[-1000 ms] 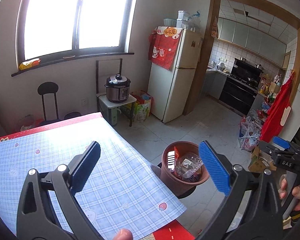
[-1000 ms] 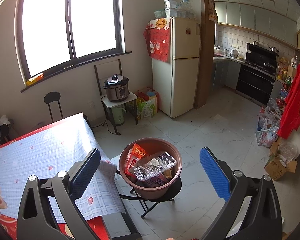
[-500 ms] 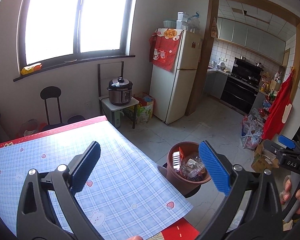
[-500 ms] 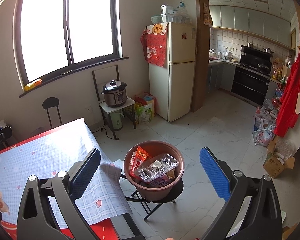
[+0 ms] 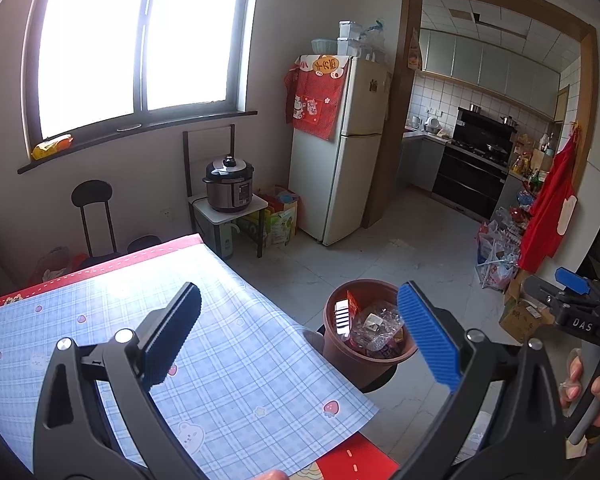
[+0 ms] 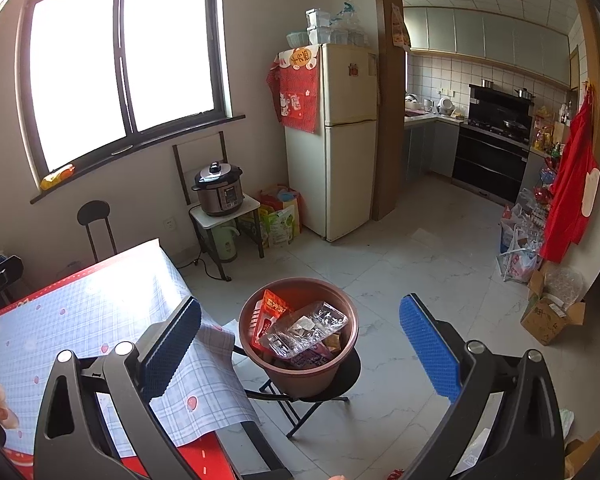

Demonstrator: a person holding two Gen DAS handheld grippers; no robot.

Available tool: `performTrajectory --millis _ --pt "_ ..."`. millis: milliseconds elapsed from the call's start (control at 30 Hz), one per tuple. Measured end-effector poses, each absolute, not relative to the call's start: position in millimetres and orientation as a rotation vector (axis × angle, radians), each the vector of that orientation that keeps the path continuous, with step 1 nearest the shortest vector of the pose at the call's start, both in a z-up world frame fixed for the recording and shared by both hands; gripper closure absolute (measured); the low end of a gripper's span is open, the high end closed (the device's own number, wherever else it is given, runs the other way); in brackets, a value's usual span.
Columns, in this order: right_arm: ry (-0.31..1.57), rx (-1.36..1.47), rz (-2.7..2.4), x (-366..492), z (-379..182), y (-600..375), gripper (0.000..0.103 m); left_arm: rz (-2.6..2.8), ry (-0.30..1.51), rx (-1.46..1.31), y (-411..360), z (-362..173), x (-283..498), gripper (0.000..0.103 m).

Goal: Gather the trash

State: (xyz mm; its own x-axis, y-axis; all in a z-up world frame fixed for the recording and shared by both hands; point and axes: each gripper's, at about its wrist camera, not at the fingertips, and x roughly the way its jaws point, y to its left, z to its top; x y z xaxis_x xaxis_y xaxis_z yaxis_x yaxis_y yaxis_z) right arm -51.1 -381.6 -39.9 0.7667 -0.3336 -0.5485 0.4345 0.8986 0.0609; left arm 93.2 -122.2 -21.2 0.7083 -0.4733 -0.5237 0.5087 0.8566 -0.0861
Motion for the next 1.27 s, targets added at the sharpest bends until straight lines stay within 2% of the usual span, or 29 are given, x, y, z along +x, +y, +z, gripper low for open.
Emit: performTrajectory --millis 1267 --pt "0.564 0.212 -0.449 -65 -46 -397 0.006 -0.582 0.579 0.062 -149 -21 78 0.006"
